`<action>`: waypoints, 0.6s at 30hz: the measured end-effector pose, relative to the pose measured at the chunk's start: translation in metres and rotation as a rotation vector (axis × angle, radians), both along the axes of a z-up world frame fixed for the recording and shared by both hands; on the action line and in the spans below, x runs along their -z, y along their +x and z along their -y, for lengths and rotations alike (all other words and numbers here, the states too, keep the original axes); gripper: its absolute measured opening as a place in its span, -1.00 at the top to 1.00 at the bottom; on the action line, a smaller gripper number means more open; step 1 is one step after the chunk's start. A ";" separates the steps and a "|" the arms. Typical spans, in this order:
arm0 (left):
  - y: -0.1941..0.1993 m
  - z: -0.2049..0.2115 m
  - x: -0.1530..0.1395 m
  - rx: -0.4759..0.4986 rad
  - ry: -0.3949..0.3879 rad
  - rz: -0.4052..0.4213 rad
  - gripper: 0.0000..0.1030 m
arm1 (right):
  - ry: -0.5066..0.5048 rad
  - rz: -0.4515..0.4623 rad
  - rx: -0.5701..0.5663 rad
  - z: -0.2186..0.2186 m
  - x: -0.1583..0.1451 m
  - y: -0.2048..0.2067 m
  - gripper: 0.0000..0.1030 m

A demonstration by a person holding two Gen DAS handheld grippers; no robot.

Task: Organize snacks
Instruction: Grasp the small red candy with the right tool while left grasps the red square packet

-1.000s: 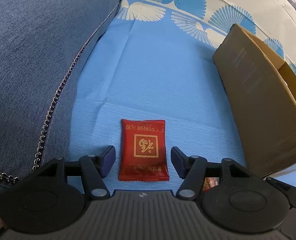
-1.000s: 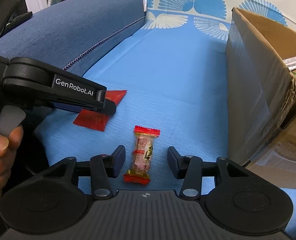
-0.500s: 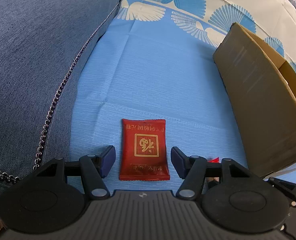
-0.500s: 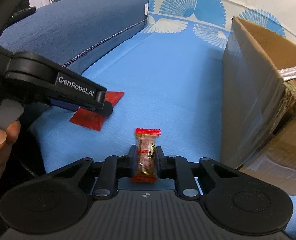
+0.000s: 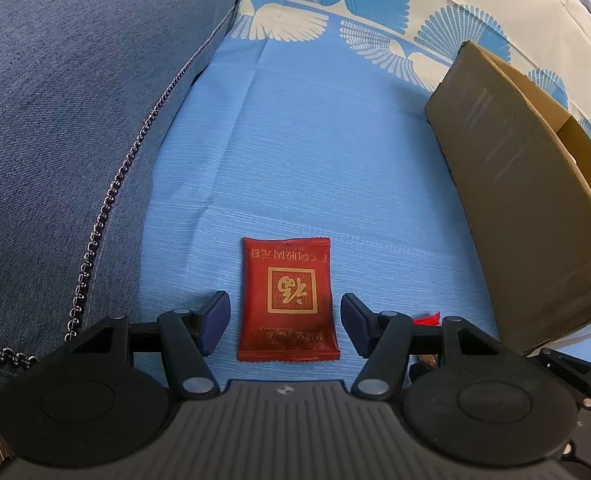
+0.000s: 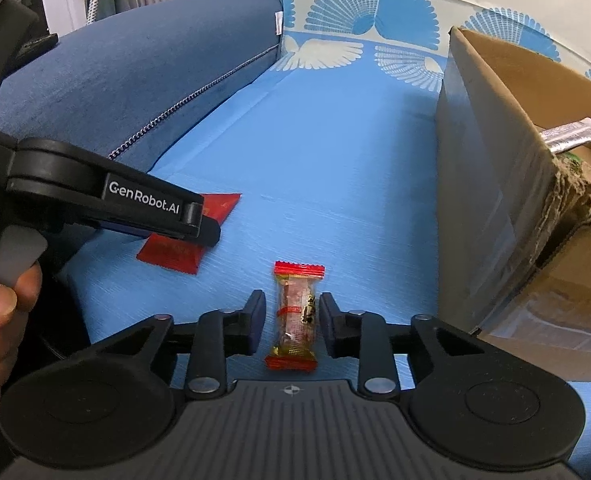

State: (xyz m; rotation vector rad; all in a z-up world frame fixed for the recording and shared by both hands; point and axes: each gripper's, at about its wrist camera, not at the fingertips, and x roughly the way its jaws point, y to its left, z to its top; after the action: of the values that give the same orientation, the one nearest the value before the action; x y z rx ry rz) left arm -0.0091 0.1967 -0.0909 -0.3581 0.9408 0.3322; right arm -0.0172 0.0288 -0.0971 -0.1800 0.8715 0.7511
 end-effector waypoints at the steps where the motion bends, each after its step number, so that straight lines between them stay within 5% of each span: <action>1: 0.000 0.000 0.000 0.000 0.000 0.000 -0.29 | -0.004 0.000 -0.002 -0.001 0.001 -0.001 0.38; 10: 0.000 0.001 0.000 0.000 0.003 -0.001 -0.27 | -0.022 0.011 -0.010 -0.002 0.004 -0.003 0.38; 14: 0.002 0.003 0.000 -0.003 0.009 -0.003 -0.21 | -0.027 0.024 -0.018 -0.003 0.003 -0.005 0.63; 18: 0.002 0.003 0.000 -0.002 0.012 -0.002 -0.10 | -0.020 0.029 -0.016 -0.002 0.000 -0.006 0.64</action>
State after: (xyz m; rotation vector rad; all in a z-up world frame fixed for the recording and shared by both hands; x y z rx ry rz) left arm -0.0070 0.1941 -0.0911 -0.3475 0.9403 0.3405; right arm -0.0235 0.0312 -0.0967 -0.2153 0.8517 0.7529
